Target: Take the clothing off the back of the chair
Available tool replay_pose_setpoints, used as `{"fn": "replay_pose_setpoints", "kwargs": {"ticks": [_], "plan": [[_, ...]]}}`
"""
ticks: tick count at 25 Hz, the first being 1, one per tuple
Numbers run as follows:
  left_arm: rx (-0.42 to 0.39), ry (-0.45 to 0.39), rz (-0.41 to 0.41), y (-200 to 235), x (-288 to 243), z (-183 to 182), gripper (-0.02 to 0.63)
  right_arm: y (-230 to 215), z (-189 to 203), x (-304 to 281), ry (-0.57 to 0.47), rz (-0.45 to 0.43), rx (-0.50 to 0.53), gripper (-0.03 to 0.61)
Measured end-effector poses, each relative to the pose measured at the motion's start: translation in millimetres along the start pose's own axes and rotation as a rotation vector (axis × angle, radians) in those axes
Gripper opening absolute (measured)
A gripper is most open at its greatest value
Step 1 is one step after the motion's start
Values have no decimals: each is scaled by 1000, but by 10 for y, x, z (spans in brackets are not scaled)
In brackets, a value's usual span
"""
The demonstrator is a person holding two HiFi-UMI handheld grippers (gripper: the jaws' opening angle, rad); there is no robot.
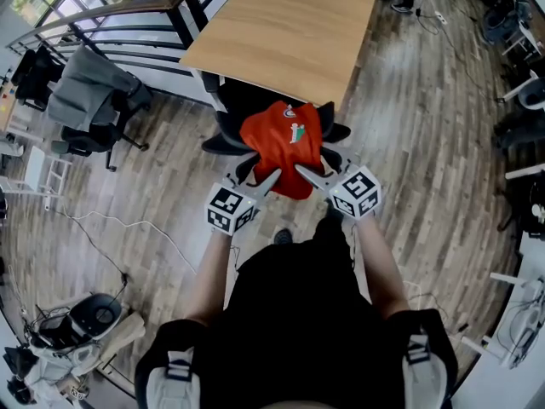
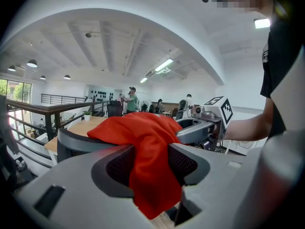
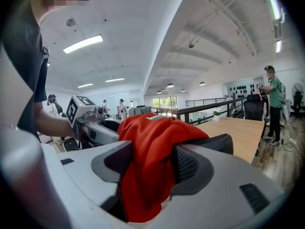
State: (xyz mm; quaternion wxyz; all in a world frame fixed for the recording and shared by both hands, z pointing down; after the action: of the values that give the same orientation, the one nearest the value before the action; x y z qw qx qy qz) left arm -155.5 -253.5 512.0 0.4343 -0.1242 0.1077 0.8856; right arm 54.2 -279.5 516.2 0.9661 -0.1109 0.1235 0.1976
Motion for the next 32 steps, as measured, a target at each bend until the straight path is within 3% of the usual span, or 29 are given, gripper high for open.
{"fn": "replay_pose_setpoints", "kwargs": {"ticks": [5,16,32], "plan": [[-19,33,41,-88,-87,-48,204,-1,11,-92,3,-16,32,205],[-85,45,52,-122,-145,-74,183,53,-28,-147,19,-34,58,141],[-129,17,56,-142,-17,-129,163,234,-136,-167,4,-16,60,109]]}}
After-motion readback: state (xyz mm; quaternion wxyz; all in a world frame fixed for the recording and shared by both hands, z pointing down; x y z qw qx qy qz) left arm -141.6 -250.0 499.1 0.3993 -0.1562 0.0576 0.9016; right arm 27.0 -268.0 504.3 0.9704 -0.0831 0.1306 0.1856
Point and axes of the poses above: the fingertips, and each gripper's own axes: x backward along the fingers, y to its left, z out of its underside, the point moved 9 cm from there along x, backward along the fingers, and after that the axes turned 10 degrees about -z, right-handed, at the moved point
